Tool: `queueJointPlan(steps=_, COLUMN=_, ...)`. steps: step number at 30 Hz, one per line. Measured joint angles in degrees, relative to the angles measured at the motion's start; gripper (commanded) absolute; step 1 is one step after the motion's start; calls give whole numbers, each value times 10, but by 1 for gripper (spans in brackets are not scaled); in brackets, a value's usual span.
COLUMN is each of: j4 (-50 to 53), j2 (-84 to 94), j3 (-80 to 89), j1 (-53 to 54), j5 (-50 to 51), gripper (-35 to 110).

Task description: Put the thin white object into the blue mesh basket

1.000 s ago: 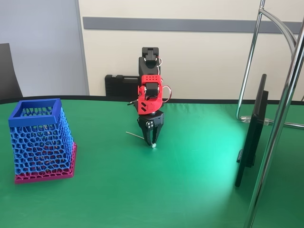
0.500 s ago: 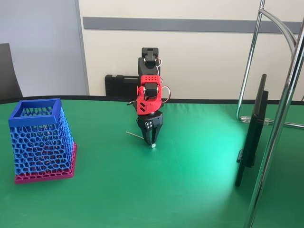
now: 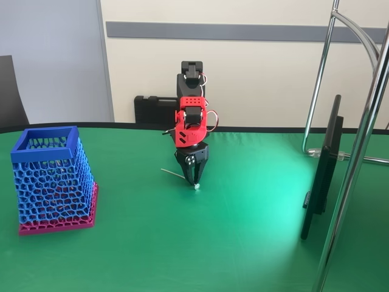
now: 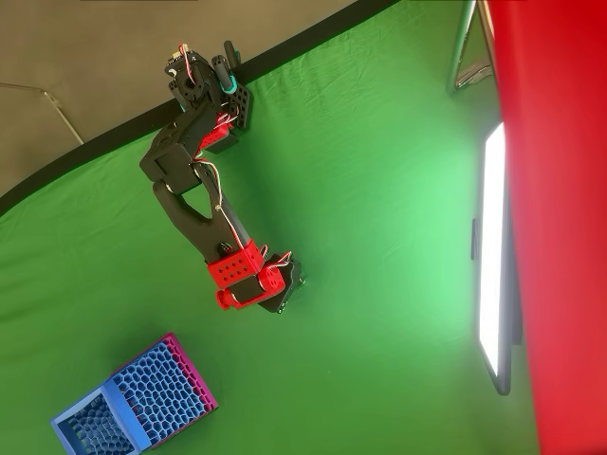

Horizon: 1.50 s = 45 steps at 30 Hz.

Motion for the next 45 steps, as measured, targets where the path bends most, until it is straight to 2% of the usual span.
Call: queueJointPlan(steps=45, j4=1, j2=31, j3=-8, j1=16, j5=-37, gripper=6)
